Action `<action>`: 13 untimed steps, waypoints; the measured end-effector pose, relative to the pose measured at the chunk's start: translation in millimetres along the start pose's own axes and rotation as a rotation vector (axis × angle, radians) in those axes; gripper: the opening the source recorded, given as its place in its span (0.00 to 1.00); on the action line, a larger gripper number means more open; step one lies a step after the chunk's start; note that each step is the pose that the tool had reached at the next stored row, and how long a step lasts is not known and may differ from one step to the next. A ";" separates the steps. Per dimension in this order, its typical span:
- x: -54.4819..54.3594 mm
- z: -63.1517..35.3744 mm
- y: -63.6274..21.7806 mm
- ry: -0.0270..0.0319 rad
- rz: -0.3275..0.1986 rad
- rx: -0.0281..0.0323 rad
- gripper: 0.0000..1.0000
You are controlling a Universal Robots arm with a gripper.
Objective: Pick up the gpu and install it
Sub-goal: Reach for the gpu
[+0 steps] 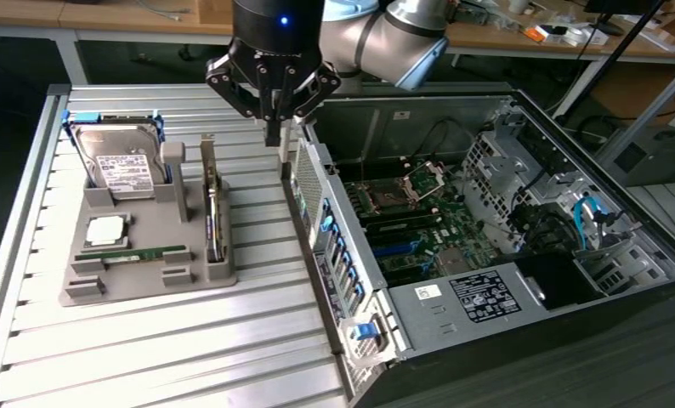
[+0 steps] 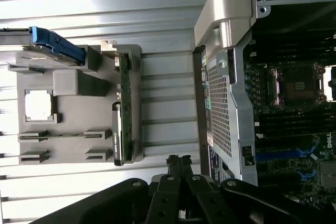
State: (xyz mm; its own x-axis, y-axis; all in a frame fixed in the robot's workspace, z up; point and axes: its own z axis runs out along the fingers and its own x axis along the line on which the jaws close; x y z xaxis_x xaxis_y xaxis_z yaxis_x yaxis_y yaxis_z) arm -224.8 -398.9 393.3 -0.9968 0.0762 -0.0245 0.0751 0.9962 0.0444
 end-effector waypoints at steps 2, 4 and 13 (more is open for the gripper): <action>1.6 -0.1 -0.1 0.0001 0.000 0.0001 0.11; 3.1 -0.1 -0.2 0.0001 0.000 0.0001 0.11; 12.0 -0.4 -0.9 0.0001 0.000 0.0000 0.11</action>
State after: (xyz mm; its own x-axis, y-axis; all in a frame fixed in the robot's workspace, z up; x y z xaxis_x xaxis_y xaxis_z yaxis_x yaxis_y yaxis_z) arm -236.9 -399.0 393.3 -0.9968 0.0761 -0.0245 0.0750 0.9962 0.0444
